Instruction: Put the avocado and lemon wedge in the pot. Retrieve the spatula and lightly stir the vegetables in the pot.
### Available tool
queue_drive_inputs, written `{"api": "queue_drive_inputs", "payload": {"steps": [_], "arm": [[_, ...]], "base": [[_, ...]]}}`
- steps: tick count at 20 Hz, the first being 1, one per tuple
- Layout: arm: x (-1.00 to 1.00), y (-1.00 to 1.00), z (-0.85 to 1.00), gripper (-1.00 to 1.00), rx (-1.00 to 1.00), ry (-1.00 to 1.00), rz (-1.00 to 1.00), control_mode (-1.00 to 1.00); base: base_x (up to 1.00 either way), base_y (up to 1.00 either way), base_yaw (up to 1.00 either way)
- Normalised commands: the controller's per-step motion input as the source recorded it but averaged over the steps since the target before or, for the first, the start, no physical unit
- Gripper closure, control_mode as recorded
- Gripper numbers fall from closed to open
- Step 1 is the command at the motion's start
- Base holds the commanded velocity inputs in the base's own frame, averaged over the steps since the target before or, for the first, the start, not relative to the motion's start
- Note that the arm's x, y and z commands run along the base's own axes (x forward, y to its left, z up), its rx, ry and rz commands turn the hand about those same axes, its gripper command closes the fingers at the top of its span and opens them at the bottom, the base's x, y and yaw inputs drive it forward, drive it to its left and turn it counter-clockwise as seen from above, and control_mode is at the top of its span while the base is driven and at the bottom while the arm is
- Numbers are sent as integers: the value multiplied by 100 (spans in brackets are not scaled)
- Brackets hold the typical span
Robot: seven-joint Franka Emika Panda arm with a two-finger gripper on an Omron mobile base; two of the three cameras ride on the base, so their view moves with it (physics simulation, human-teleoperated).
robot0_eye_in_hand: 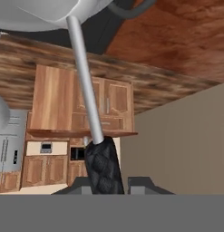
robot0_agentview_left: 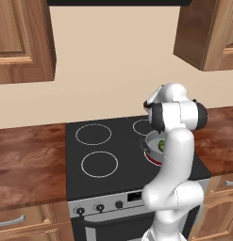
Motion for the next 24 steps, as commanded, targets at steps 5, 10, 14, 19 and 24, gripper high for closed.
{"api": "queue_drive_inputs", "payload": {"steps": [5, 10, 14, 19, 24], "arm": [[-7, 9, 0, 100, 0, 0, 0, -100], [-18, 18, -1, 100, -1, 0, 0, -100], [-29, 50, 0, 100, 0, 0, 0, -100], [-17, 43, 0, 100, 0, -4, 0, -100], [1, 28, 3, 100, 0, -17, 0, -100]], "base": [[0, 0, 0], [0, 0, 0], [0, 0, 0], [0, 0, 0], [0, 0, 0]]}}
